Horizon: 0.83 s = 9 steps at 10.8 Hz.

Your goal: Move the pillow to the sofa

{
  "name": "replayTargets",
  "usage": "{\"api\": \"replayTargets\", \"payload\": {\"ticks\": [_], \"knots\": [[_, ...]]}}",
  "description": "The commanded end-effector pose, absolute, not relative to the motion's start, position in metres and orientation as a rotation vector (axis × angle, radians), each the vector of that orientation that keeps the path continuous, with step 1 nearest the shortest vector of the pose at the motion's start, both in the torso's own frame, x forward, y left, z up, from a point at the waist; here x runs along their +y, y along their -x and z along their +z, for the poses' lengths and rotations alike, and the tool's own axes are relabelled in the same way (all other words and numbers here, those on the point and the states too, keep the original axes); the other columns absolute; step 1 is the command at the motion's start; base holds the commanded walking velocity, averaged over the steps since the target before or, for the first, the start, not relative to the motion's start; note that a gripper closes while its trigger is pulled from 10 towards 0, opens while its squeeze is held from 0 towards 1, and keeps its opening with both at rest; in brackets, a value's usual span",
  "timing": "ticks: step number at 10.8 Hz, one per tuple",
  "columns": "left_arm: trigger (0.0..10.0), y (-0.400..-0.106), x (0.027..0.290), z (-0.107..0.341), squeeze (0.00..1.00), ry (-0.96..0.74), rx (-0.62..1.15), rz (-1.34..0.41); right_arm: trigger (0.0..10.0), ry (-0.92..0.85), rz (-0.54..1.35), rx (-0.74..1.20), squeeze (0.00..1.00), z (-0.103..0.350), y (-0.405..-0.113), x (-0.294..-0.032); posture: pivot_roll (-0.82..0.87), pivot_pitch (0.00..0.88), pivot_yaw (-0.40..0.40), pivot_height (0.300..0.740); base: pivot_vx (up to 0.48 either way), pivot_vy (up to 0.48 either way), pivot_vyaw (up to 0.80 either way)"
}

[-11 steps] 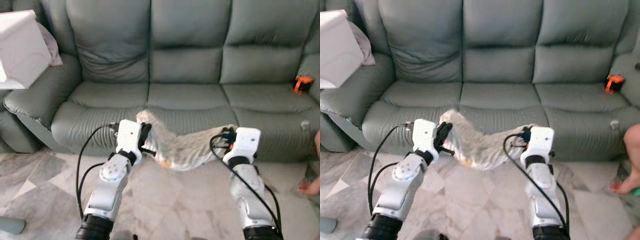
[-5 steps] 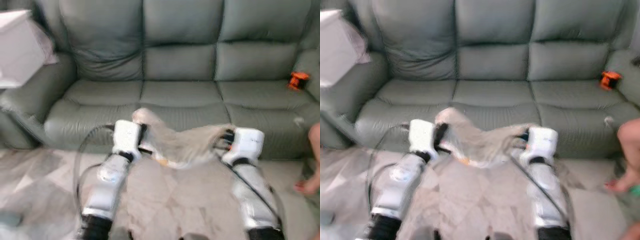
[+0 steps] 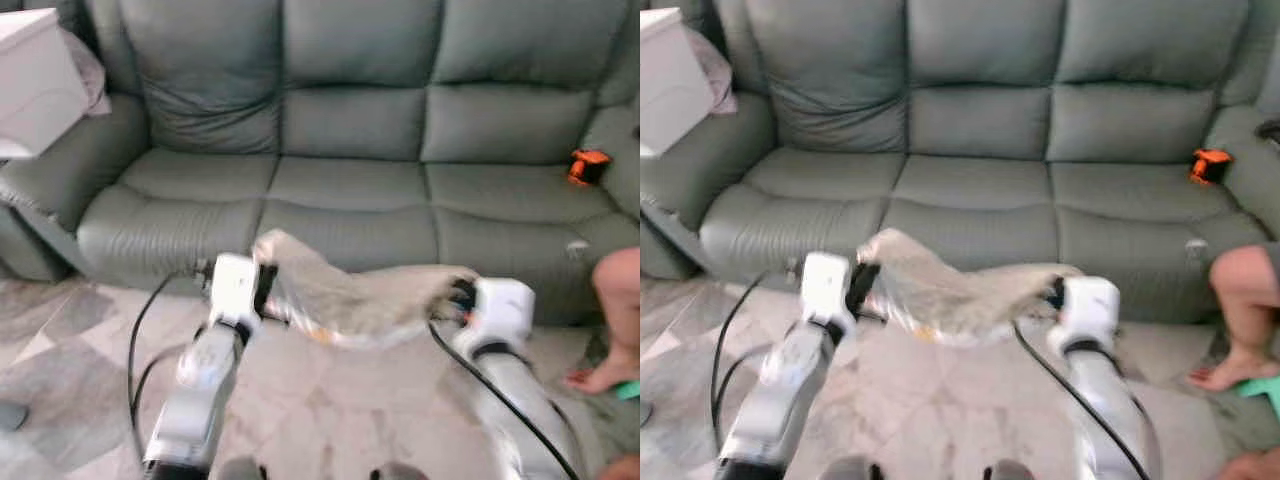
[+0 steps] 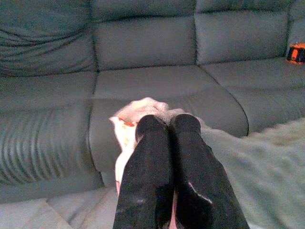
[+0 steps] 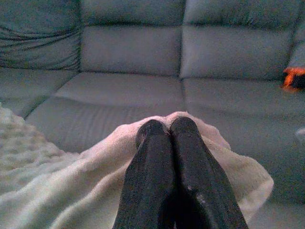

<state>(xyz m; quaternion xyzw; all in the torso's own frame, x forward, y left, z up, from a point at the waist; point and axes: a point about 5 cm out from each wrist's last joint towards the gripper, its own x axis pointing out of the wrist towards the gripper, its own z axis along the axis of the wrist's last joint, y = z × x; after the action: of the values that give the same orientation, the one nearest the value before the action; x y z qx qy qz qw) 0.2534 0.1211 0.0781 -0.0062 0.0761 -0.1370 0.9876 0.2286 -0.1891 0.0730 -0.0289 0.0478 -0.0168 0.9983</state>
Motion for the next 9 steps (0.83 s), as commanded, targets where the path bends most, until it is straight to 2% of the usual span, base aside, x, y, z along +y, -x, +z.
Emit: {"api": "replayTargets", "payload": {"ticks": [1, 3, 5, 7, 9], "knots": [[10.0, -0.250, 0.140, 0.093, 0.00, -0.019, 0.087, -0.206, 10.0, 0.076, 0.025, 0.027, 0.00, 0.088, -0.223, -0.180, 0.00, 0.000, 0.004, 0.740, 0.000, 0.000, 0.00], [10.0, -0.230, 0.165, 0.088, 0.00, -0.127, 0.083, -0.033, 10.0, 0.092, 0.010, 0.073, 0.00, 0.081, -0.203, -0.193, 0.00, 0.000, 0.001, 0.740, 0.000, 0.000, 0.00], [10.0, -0.214, 0.179, 0.086, 0.00, -0.137, 0.115, 0.007, 10.0, 0.097, 0.018, 0.097, 0.00, 0.079, -0.193, -0.193, 0.01, 0.000, -0.008, 0.740, 0.000, 0.000, 0.00], [10.0, -0.217, 0.177, 0.089, 0.00, -0.099, 0.101, -0.028, 10.0, 0.101, 0.046, 0.086, 0.00, 0.083, -0.200, -0.190, 0.01, 0.000, -0.016, 0.740, 0.000, 0.000, 0.00], [10.0, -0.218, 0.164, 0.093, 0.00, -0.070, 0.088, -0.093, 10.0, 0.092, 0.047, 0.089, 0.00, 0.083, -0.202, -0.190, 0.01, 0.000, -0.015, 0.740, 0.000, 0.000, 0.00]]}}
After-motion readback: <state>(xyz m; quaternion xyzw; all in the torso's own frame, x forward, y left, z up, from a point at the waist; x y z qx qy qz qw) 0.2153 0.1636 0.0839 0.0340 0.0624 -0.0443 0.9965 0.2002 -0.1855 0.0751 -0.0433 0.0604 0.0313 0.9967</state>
